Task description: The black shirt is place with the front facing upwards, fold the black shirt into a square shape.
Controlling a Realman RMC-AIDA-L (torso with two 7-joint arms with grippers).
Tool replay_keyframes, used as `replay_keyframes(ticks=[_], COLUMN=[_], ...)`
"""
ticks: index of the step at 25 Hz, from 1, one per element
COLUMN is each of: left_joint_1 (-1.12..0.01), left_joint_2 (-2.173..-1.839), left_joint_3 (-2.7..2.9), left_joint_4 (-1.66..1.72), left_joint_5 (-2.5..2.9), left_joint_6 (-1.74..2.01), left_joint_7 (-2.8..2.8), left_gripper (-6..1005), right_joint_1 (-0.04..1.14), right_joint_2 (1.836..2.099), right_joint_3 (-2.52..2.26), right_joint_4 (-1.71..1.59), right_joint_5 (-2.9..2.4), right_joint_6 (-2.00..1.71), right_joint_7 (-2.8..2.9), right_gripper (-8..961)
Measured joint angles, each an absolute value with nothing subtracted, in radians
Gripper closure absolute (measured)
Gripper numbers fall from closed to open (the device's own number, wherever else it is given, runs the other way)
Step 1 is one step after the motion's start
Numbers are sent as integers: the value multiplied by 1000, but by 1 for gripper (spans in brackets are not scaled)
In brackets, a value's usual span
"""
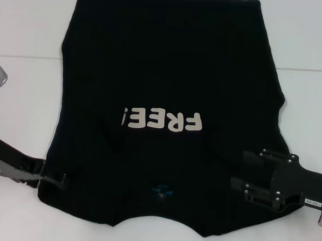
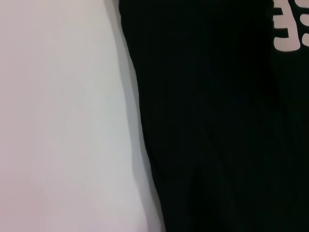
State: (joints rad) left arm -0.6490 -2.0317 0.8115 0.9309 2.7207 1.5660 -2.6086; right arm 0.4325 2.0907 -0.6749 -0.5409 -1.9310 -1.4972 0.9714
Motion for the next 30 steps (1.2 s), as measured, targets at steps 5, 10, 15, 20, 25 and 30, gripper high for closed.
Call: replay_keyframes(ticks=[5,10,15,20,25,30], left_joint_1=[-653,-648,-644,-643,-643,-643], left_joint_2=[-2042,-2052,-2063,-2067,-2067,-2066], left_joint_3=[814,815,815,815,804,800], left_joint_4=[940,960,989,991,991,996], left_joint_5=[2787,2806,2806,2806,2798,2783], left_joint_6=[1552,1544,1549,1548,1558,1577], left_joint_7=[-2616,-2612,-2602,-2580,-2576,-2576], left_gripper=[188,393,568,705,914,961], right_joint_1=[433,431,431,430,430,461], right_joint_2=[2090,2089,2089,2089,2075,2020], right_joint_3=[-674,-673,-673,-672,-654,-662], right_joint_4=[-533,-532,-532,-532,-556,-665], right_joint_5=[-1931,-1931,-1931,-1928,-1929,-2008], right_joint_6=[-1497,-1497,-1497,-1504,-1506,-1513], right_joint_7=[973,974,974,986,1135,1561], right_gripper=[278,281,283,285,288,290])
